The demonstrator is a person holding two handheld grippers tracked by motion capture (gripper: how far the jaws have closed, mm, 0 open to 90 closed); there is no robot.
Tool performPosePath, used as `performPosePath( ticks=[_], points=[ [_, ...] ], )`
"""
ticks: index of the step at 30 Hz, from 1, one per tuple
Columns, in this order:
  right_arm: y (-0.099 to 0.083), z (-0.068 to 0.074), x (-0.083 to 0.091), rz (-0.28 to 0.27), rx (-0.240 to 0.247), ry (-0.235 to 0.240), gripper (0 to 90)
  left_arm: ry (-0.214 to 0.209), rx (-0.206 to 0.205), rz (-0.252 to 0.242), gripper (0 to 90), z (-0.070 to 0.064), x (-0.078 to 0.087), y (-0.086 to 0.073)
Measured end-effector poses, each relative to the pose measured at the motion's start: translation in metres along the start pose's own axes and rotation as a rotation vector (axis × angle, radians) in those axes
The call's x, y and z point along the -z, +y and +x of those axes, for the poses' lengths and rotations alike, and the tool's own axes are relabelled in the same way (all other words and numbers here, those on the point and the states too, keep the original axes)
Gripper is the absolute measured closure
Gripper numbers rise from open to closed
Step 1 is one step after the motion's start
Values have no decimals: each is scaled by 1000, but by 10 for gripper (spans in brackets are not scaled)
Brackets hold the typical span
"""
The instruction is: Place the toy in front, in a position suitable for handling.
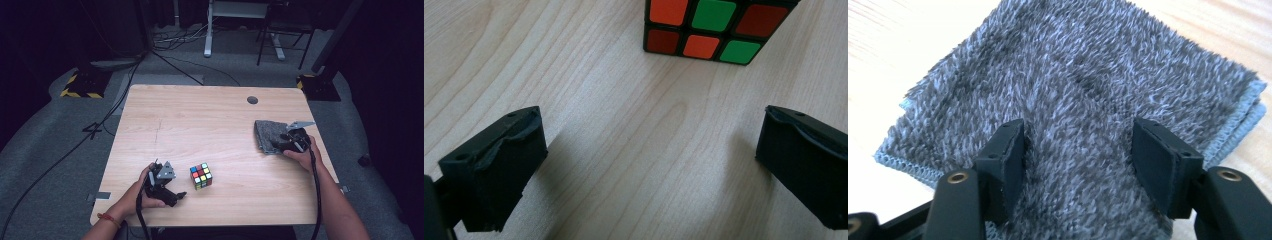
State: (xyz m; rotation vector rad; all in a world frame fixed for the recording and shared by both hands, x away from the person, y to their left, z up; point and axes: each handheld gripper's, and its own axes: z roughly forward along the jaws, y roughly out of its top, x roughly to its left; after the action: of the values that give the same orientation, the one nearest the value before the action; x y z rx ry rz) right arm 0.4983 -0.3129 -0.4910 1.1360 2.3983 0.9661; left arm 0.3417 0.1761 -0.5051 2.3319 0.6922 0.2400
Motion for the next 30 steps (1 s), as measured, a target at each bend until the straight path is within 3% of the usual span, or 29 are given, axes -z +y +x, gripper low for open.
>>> performPosePath(
  ticks=[6, 10, 15, 21, 30],
  points=[
    [-9, 10, 7, -7, 30, 31, 386, 5, 2, 0, 5, -2, 0, 1],
    [-21, 30, 19, 10, 80, 83, 381, -3, -5, 0, 5, -5, -3, 3],
    [-30, 52, 33, 52, 112, 105, 381, -23, -29, 1, 4, -8, -8, 9],
    [-41, 72, 44, 52, 126, 115, 381, -26, -32, 1, 4, -11, -14, 15],
    [-53, 86, 52, 26, 146, 136, 376, -45, -52, -1, 6, -19, -26, 29]
  ],
)
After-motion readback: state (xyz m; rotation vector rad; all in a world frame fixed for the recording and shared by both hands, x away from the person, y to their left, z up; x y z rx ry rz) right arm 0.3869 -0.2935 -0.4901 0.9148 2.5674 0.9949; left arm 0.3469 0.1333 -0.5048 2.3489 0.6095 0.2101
